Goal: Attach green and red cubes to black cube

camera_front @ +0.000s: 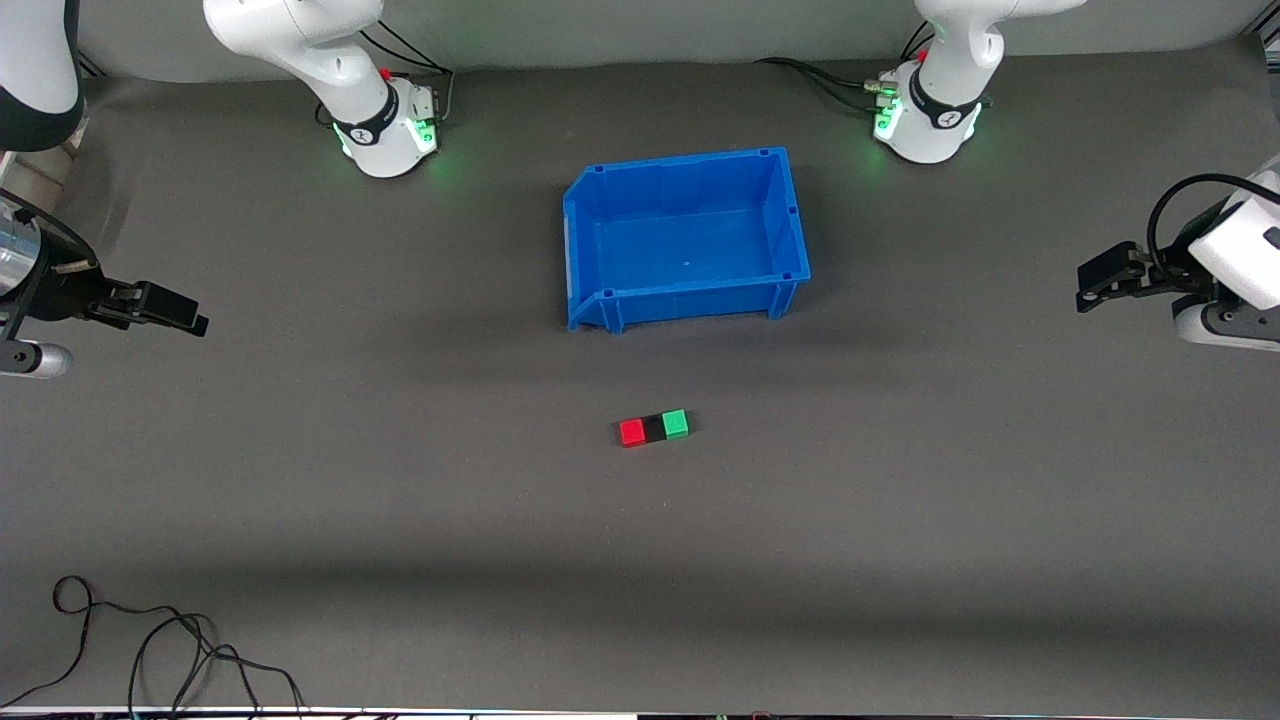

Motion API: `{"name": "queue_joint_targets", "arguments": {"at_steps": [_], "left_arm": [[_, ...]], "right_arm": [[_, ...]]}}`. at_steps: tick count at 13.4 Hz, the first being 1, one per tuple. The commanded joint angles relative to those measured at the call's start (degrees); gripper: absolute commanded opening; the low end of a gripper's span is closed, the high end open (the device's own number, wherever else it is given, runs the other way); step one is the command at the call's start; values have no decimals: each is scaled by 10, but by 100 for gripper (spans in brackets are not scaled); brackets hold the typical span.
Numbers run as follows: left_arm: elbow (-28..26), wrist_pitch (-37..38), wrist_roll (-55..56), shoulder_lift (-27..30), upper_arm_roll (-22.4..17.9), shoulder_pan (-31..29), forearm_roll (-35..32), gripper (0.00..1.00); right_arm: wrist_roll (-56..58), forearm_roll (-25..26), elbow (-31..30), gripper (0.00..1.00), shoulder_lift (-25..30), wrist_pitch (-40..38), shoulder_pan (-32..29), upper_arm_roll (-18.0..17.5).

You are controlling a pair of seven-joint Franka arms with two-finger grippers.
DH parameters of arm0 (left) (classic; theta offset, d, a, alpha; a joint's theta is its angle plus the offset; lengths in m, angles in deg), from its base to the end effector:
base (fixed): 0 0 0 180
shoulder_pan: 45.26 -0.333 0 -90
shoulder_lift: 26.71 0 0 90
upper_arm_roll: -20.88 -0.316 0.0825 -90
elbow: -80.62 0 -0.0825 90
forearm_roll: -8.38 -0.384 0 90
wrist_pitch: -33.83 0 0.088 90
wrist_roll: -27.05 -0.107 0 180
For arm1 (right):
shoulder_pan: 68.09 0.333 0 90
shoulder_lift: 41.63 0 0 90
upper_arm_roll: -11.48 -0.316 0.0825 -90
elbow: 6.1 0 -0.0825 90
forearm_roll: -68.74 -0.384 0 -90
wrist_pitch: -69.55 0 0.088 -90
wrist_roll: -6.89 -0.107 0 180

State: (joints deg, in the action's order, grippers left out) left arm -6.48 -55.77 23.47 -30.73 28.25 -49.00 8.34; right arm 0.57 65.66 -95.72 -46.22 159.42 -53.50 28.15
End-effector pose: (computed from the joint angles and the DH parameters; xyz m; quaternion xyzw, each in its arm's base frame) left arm 0.5740 -0.0337 0.6084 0.9979 -0.0628 -0.0130 0.0041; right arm 0.5754 -0.0089 0.5840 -0.9965 0.0741 0.0367 0.0140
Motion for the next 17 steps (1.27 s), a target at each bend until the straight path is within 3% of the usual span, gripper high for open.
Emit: {"name": "queue_joint_targets", "arguments": {"at_steps": [1,4,17], "left_arm": [[-3,1,-11,10,0,-1,-9,100],[-3,2,-11,10,0,-1,-9,100],[-3,3,-10,11,0,-1,-8,100]], "right_arm": [[5,14,-20,100,24,7,-78,-75],[5,14,-20,100,30,7,-140,-140],[5,33,-37,100,51,7,-148,-166]]}}
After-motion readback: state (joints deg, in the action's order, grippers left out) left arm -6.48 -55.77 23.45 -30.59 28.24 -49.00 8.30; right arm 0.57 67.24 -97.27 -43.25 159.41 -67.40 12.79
